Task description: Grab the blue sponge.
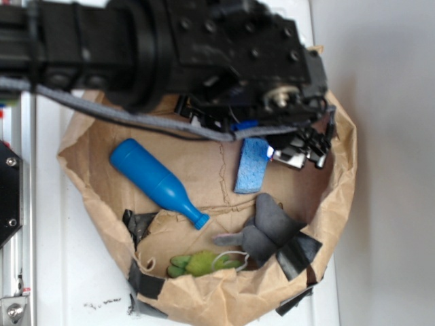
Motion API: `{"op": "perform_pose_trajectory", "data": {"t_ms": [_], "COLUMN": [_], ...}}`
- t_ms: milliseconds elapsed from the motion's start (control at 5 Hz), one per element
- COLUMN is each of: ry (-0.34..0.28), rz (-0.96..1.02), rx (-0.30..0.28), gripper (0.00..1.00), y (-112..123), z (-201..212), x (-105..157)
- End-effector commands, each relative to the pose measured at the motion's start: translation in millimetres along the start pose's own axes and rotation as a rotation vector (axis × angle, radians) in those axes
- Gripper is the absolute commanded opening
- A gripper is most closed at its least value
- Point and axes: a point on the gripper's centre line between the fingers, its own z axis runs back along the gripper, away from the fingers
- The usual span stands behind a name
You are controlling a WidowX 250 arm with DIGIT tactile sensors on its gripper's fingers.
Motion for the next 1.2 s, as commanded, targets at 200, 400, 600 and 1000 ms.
{"op": "perform_pose_trajectory", "data": {"t_ms": [200, 400, 600, 1000], "ry": [-0.064, -0.062, -0.146, -0.133], "rz": [-0.069, -0.078, -0.054, -0.057], "rx": [-0.048, -0.068, -0.074, -0.058], "gripper": [1.0, 1.0, 1.0, 0.0], "y": [-5, -6, -13, -18], "z": [-7, -14, -31, -41], "x": [-29, -37, -30, -18]}}
